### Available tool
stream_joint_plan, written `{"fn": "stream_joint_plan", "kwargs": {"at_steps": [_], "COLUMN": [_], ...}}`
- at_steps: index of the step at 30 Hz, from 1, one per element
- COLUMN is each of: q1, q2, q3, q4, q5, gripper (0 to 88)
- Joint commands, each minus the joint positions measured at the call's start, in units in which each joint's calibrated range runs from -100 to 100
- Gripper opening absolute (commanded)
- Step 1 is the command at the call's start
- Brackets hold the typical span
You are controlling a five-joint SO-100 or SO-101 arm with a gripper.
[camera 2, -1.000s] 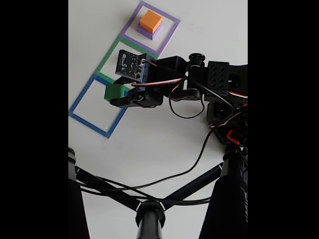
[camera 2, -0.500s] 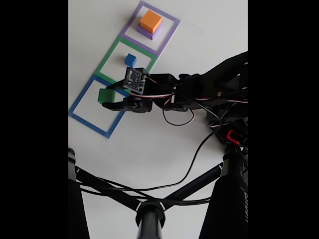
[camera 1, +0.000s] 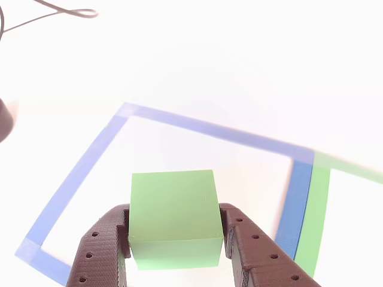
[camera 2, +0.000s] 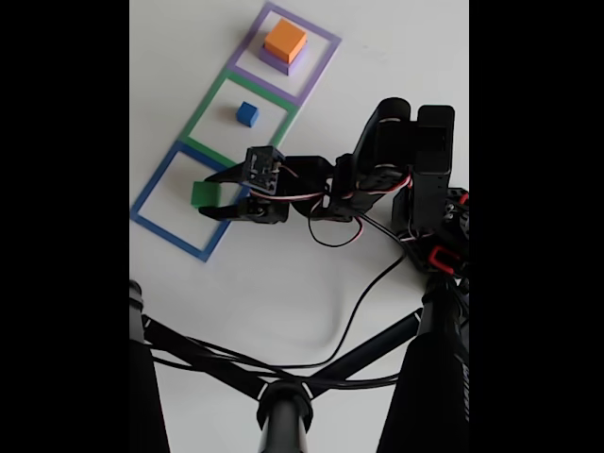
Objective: Tower of hanoi
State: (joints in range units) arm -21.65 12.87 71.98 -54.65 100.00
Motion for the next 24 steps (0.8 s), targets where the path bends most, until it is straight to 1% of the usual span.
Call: {"fn": "stream_joint_plan", "kwargs": {"at_steps": [1, 13, 15, 18, 24], "q1": [-0.49, 0.85, 1.14, 1.62, 2.00], "q2": [2.43, 9.29, 9.53, 10.02, 10.18], "q3": [-2.98, -7.52, -7.25, -7.16, -6.88], "q4": [-3.81, -6.15, -6.32, -6.32, -6.72], "q5": [0.00, 0.00, 0.00, 0.00, 0.00], "gripper": [6.2, 7.3, 9.0, 16.0, 22.8]}}
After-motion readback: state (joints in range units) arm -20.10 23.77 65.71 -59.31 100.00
